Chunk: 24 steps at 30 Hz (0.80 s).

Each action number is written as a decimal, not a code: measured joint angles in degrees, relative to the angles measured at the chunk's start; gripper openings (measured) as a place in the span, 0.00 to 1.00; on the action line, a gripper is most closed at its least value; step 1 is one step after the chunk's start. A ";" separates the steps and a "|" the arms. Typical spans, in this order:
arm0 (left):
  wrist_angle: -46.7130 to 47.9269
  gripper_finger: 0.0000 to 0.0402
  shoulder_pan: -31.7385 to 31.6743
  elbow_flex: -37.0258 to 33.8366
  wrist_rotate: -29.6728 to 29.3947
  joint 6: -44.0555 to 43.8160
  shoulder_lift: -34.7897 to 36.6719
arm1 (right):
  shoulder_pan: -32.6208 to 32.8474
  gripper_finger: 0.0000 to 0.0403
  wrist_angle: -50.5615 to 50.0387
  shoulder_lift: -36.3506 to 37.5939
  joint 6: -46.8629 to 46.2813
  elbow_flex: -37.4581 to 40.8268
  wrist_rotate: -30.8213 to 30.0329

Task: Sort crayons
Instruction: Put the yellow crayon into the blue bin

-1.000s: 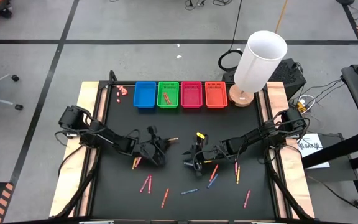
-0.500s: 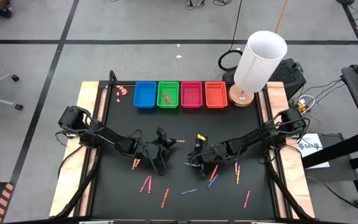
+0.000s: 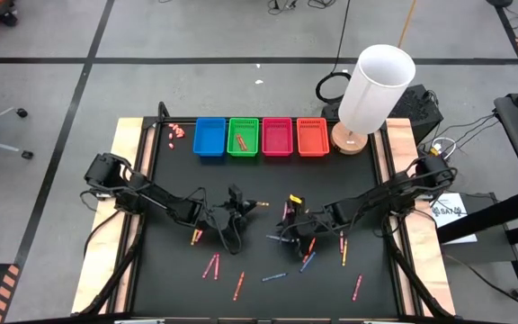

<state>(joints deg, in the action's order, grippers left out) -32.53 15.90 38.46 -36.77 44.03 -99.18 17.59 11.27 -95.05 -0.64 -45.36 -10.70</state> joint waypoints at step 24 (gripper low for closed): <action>0.03 0.06 0.00 0.00 0.02 -0.70 0.00 | 0.54 0.31 -0.78 0.05 -0.44 0.00 -0.02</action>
<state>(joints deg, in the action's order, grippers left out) -32.50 15.90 38.46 -36.75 43.33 -99.18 18.13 10.49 -95.00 -1.08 -45.36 -10.72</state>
